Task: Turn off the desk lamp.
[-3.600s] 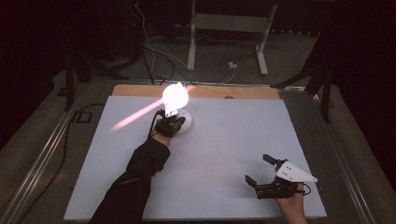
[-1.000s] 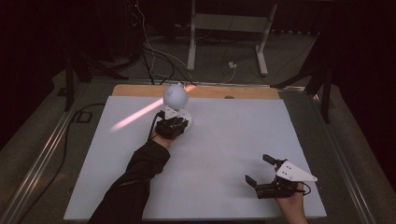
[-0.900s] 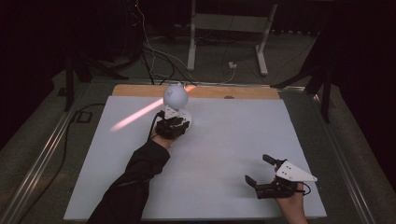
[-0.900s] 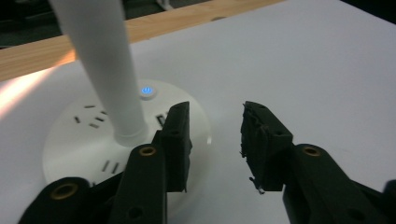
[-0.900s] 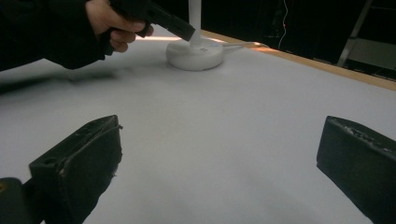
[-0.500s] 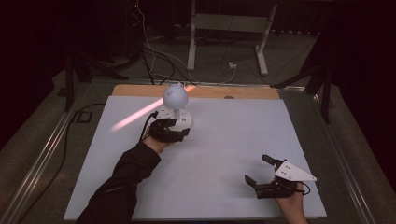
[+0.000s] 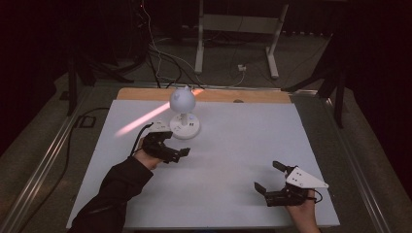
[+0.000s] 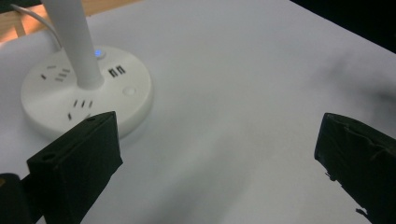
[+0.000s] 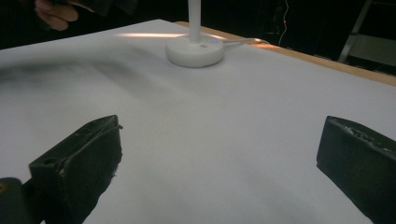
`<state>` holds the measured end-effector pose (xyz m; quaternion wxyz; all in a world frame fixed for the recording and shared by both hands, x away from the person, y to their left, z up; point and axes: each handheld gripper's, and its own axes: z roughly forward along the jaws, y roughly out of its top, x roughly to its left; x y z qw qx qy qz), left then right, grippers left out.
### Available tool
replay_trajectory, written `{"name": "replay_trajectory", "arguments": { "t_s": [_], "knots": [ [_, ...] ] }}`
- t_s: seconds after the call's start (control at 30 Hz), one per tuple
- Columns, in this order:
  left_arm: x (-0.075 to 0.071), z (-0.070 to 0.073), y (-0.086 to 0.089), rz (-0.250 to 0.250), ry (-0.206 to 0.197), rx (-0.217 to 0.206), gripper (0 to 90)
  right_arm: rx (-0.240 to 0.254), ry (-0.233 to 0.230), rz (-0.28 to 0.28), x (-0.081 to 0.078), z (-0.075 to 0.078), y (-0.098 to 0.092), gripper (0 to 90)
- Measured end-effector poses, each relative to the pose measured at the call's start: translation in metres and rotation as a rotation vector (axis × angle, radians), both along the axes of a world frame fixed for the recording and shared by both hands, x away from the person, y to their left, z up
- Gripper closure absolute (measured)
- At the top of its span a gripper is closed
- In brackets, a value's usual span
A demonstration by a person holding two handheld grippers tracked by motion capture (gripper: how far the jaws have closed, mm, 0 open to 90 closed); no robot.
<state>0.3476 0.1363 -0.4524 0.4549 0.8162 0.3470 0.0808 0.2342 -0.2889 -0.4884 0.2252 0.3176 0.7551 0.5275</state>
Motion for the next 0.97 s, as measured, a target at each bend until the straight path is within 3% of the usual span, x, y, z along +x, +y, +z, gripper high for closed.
{"name": "replay_trajectory", "arguments": {
  "t_s": [0.33,0.8,0.97],
  "knots": [
    [-0.037,-0.015,0.019,-0.07,-0.029,0.01,1.1,-0.001,0.003,0.004,0.0,0.0,0.001,0.0],
    [-0.089,-0.048,0.055,-0.051,-0.03,0.013,1.1,-0.001,0.013,0.008,0.001,-0.002,0.002,0.0],
    [-0.094,-0.049,0.06,-0.055,-0.032,-0.003,1.1,-0.006,0.011,0.016,0.001,-0.001,0.003,0.0]
  ]
}}
